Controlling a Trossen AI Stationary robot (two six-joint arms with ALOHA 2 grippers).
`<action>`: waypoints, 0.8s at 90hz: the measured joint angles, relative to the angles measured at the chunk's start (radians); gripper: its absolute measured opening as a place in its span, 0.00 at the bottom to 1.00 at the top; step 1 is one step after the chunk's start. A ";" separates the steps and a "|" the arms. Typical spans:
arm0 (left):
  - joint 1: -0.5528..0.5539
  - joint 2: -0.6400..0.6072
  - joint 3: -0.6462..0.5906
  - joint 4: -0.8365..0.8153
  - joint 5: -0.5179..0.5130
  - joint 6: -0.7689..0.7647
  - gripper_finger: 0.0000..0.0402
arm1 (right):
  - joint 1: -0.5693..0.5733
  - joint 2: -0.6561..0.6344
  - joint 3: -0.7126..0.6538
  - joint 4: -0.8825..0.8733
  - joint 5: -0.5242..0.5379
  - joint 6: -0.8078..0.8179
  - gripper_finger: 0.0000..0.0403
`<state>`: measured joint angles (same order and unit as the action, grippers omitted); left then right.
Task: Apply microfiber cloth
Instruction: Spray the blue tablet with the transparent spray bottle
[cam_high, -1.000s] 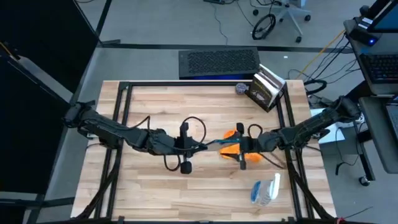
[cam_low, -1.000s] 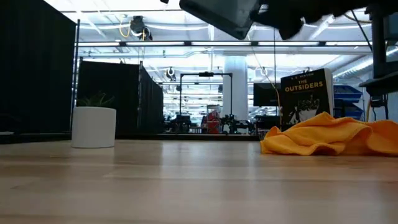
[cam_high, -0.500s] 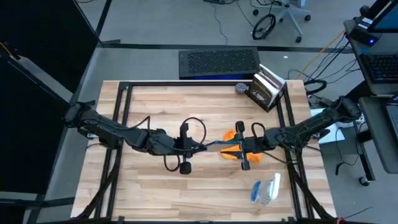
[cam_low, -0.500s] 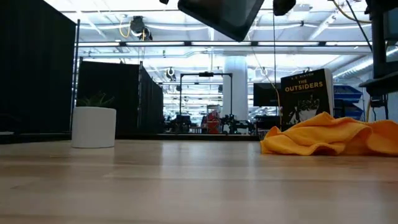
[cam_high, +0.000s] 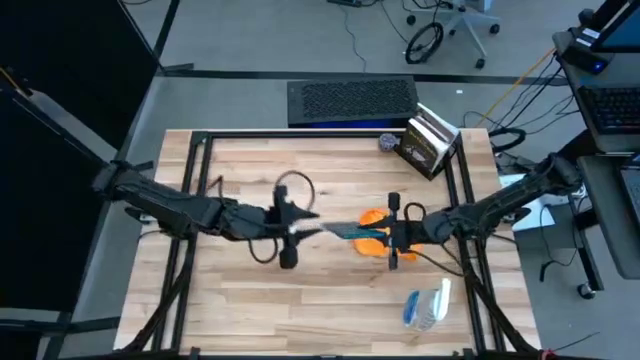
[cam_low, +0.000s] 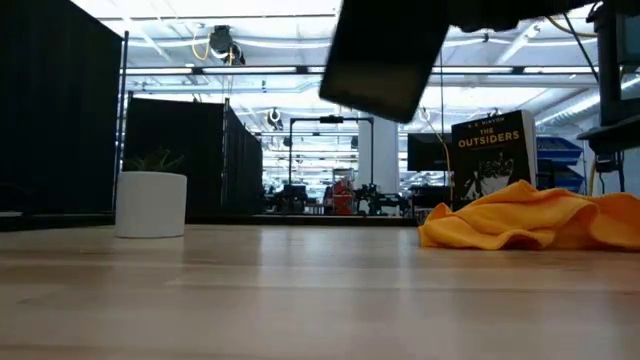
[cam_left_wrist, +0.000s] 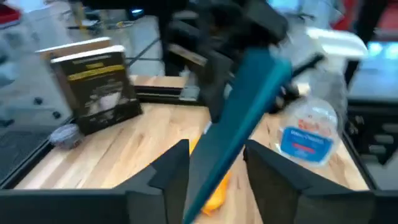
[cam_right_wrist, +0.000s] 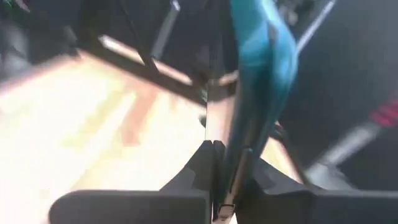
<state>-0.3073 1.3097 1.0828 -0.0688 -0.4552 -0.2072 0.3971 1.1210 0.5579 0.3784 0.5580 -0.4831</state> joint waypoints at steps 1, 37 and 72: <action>0.000 -0.004 0.000 -0.008 -0.002 -0.013 0.37 | 0.003 0.000 0.000 -0.001 0.015 -0.016 0.02; 0.086 0.007 0.000 -0.085 0.081 -0.473 0.38 | 0.057 0.070 0.000 0.300 0.281 -0.769 0.02; 0.177 0.033 0.000 0.117 0.167 -0.611 0.38 | 0.057 0.145 0.000 0.469 0.278 -1.223 0.02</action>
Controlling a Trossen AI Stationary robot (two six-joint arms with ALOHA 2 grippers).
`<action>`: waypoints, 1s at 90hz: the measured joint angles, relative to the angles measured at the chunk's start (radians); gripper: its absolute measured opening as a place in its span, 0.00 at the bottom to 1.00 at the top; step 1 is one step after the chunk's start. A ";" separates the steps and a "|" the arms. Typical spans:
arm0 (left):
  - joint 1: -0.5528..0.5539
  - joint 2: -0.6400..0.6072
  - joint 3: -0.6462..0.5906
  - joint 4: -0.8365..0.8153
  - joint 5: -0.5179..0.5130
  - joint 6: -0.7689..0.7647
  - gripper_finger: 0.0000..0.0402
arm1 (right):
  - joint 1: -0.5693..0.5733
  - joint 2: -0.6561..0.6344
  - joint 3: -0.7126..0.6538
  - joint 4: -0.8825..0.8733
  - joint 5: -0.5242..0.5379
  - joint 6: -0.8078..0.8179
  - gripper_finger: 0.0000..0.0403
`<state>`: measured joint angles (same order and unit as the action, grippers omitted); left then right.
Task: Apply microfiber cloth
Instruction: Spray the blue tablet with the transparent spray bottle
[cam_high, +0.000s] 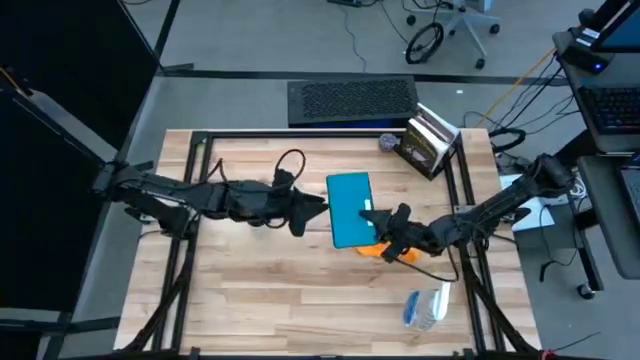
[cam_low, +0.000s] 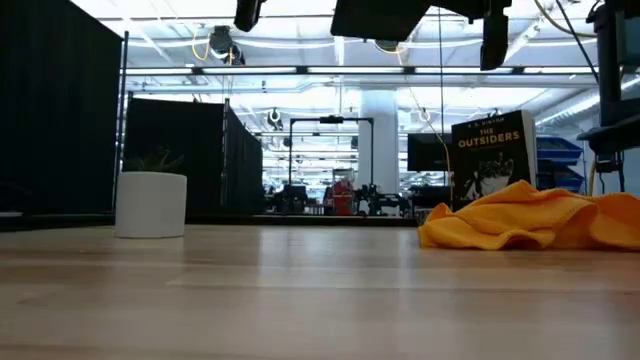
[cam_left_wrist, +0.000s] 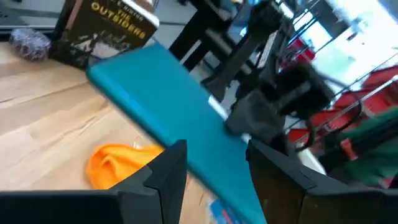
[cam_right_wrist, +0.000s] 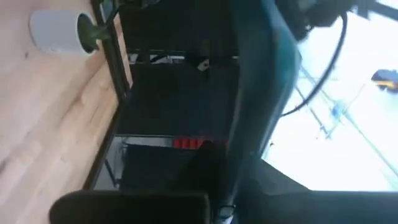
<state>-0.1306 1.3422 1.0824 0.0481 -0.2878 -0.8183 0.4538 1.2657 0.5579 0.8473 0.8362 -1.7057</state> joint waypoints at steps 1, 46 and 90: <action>0.002 0.000 0.000 -0.001 0.000 -0.004 0.38 | 0.000 0.003 0.000 0.008 -0.001 -0.005 0.02; 0.025 0.123 -0.001 0.141 0.025 0.010 0.38 | 0.004 0.045 0.000 0.115 -0.033 -0.087 0.02; 0.039 0.125 0.000 0.200 0.039 0.104 0.07 | -0.001 0.045 0.001 0.069 0.016 0.015 0.19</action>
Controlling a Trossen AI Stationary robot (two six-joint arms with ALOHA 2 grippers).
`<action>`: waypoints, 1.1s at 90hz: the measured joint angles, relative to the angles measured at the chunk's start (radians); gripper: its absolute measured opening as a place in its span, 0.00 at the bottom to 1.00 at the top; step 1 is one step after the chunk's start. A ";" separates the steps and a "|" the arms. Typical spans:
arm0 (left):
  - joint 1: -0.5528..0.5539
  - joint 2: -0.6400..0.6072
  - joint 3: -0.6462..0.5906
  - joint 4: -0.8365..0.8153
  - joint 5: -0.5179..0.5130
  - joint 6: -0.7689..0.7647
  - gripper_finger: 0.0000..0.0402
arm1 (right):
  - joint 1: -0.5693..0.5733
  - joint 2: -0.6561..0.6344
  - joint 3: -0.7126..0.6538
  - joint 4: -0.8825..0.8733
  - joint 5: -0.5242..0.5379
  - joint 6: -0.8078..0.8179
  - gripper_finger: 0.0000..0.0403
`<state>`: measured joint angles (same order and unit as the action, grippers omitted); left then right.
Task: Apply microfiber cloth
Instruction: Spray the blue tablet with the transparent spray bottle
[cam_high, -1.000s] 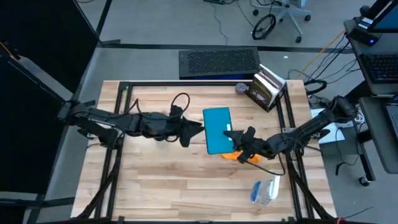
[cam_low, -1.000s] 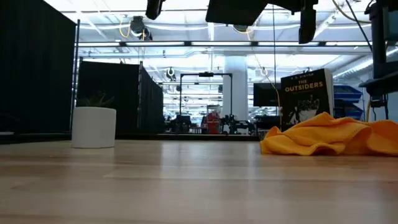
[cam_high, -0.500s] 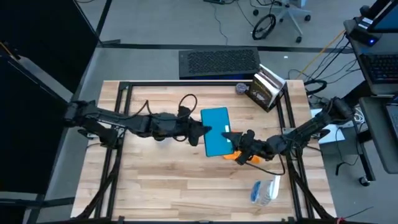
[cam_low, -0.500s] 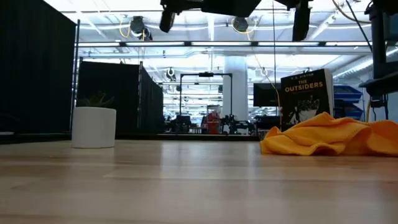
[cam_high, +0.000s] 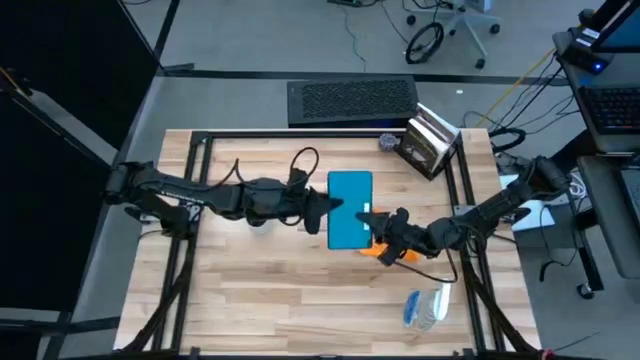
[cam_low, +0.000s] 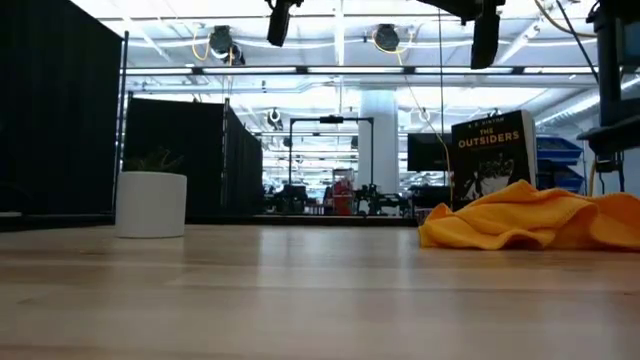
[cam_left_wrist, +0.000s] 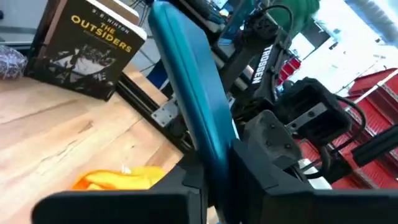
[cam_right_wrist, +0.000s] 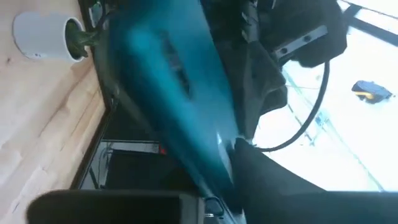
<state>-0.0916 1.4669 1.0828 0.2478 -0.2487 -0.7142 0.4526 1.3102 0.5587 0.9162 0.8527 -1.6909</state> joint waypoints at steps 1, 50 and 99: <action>0.000 0.000 0.000 -0.001 0.000 0.004 0.07 | 0.000 0.000 0.000 0.000 0.005 0.005 0.20; -0.012 -0.190 -0.003 -0.050 -0.096 0.330 0.03 | 0.018 -0.003 0.001 0.008 0.323 0.661 0.64; -0.035 -0.236 -0.002 -0.324 -0.159 0.488 0.04 | 0.144 -0.016 0.001 -0.083 0.209 1.233 0.66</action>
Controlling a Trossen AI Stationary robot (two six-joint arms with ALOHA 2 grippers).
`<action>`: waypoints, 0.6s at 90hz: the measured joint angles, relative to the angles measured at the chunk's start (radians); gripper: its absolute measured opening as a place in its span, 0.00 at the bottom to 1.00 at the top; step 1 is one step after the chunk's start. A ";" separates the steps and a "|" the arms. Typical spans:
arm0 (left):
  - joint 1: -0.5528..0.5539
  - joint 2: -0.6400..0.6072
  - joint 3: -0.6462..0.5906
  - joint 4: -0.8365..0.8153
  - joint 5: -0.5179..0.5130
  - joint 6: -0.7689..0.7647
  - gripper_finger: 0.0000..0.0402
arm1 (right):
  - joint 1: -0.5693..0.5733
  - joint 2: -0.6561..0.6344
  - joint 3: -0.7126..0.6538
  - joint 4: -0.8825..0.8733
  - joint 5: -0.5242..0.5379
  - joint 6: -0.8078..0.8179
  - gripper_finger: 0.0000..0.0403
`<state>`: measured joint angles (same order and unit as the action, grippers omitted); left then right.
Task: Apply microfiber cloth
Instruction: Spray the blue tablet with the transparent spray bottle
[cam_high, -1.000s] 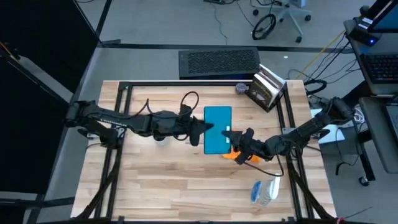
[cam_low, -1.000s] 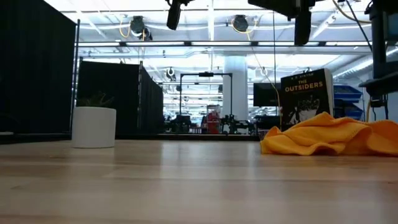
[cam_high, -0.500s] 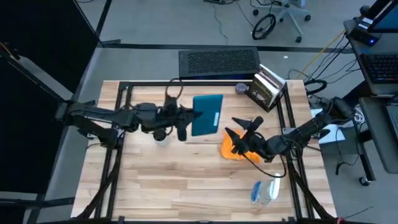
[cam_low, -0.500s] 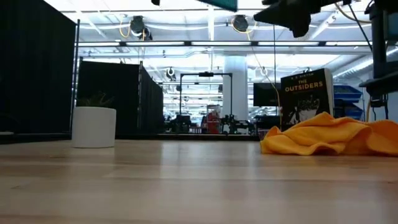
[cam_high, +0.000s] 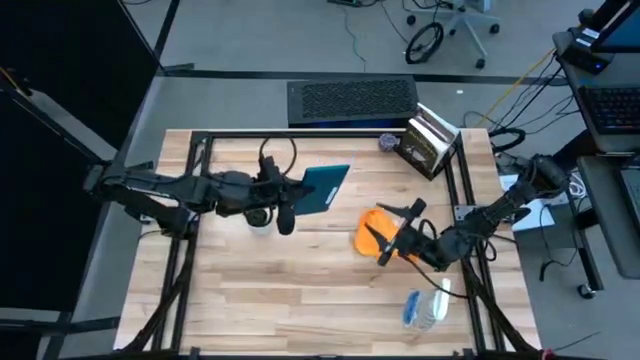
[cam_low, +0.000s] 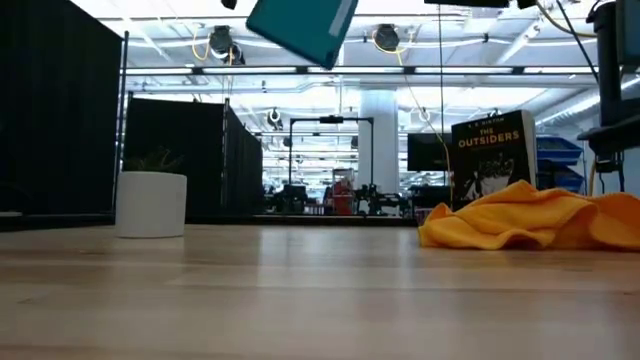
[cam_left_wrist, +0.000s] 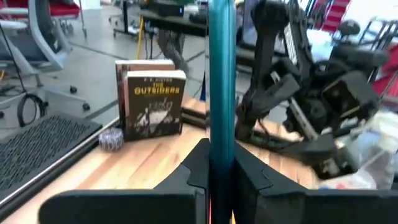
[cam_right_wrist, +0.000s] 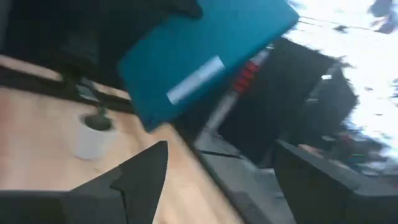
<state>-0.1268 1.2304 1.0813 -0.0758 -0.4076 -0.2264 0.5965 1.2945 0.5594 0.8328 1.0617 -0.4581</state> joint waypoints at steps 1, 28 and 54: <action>0.000 0.000 0.000 -0.002 0.000 0.000 0.04 | -0.001 0.000 0.000 -0.004 -0.027 0.018 0.66; -0.005 0.000 0.000 0.003 0.005 -0.001 0.04 | -0.041 0.002 0.191 -0.210 -0.458 0.259 0.66; -0.021 0.000 0.000 0.005 0.005 0.009 0.04 | 0.028 0.002 0.683 -1.159 -0.461 0.567 0.66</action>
<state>-0.1477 1.2304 1.0813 -0.0704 -0.4021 -0.2171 0.6241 1.2961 1.2420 -0.3265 0.6007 0.1092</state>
